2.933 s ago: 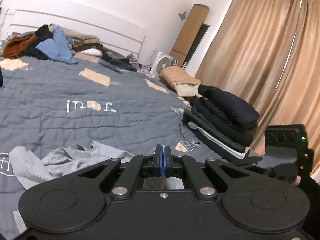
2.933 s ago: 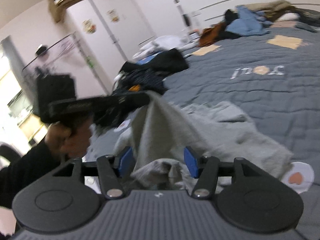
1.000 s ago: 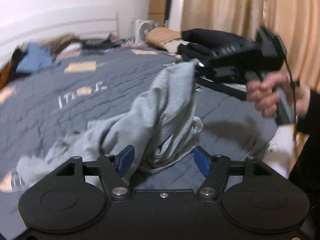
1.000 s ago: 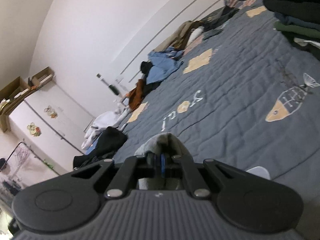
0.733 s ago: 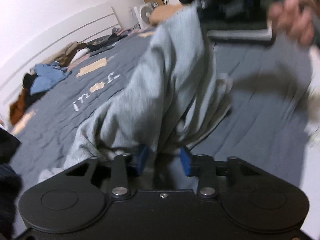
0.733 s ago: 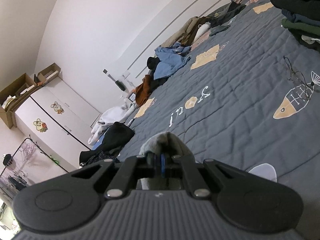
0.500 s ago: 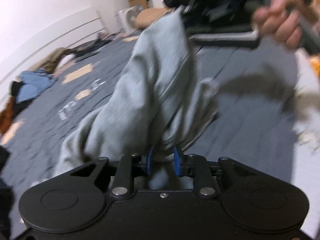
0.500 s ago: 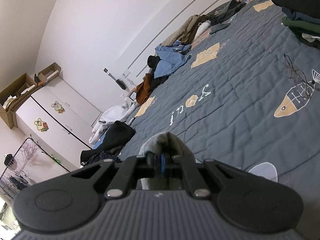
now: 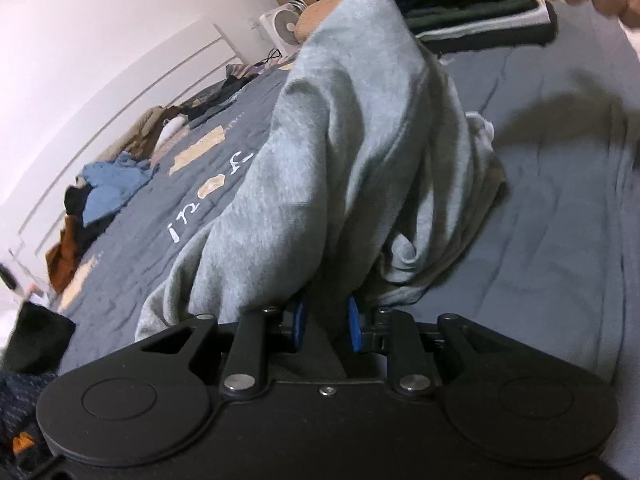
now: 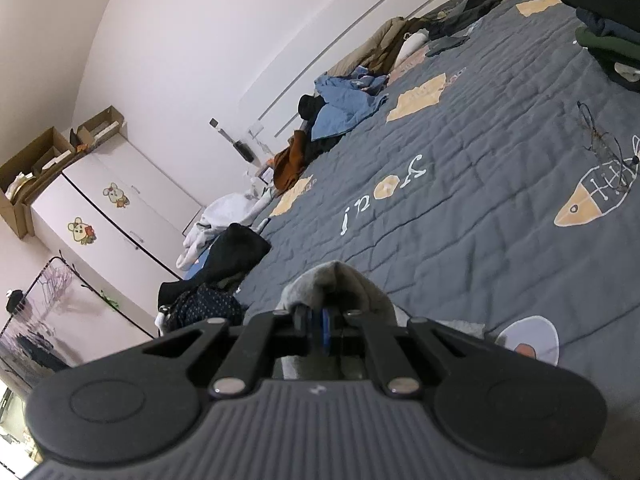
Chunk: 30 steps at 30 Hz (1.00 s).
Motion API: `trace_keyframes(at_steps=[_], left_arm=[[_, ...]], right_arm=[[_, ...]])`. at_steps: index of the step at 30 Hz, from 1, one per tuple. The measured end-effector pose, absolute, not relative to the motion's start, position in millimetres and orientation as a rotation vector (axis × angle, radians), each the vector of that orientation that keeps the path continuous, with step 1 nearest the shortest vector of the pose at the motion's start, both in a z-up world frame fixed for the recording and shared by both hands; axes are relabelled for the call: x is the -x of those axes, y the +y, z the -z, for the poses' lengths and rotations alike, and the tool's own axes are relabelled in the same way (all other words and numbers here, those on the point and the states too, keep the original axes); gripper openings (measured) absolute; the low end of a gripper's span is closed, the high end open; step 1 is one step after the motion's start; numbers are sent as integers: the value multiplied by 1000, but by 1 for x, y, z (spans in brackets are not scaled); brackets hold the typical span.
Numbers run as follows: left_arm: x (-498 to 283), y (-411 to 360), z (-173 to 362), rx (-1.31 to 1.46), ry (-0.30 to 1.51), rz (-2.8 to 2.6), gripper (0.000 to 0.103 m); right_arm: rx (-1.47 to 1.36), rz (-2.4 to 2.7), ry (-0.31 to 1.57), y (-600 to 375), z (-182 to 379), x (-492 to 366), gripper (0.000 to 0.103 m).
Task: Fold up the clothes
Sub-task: 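Lower the grey sweatshirt onto the bed with both tools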
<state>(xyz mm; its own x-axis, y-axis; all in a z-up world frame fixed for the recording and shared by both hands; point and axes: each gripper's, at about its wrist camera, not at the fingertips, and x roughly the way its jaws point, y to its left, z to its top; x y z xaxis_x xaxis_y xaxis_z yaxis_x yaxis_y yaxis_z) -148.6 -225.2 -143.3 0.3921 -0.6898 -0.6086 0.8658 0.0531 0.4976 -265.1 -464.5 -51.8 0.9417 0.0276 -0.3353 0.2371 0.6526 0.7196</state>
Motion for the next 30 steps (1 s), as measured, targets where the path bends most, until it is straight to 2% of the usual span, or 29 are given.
trace_keyframes(at_steps=[3, 5, 6, 7, 9, 10, 13, 23, 30], left_arm=[[156, -226, 154, -1004, 186, 1188, 39], [159, -226, 161, -1033, 163, 1180, 40], [159, -227, 162, -1025, 157, 1174, 38], [156, -228, 161, -1010, 164, 1170, 25], [149, -227, 155, -963, 183, 1147, 7], [145, -225, 149, -924, 210, 1155, 5], [137, -217, 127, -819, 251, 1179, 3], [121, -166, 36, -449, 213, 1203, 2], [97, -131, -12, -116, 202, 1220, 2]], right_arm=[[-854, 117, 339, -465, 52, 264, 5], [-853, 116, 345, -464, 53, 264, 5], [-852, 116, 347, -463, 53, 264, 5], [-849, 115, 351, -463, 53, 263, 5], [-840, 117, 355, -462, 53, 263, 5], [-839, 118, 355, -463, 53, 264, 5], [-844, 120, 349, -465, 52, 267, 5], [-868, 112, 282, -472, 42, 275, 5], [-865, 86, 320, -467, 43, 267, 5]])
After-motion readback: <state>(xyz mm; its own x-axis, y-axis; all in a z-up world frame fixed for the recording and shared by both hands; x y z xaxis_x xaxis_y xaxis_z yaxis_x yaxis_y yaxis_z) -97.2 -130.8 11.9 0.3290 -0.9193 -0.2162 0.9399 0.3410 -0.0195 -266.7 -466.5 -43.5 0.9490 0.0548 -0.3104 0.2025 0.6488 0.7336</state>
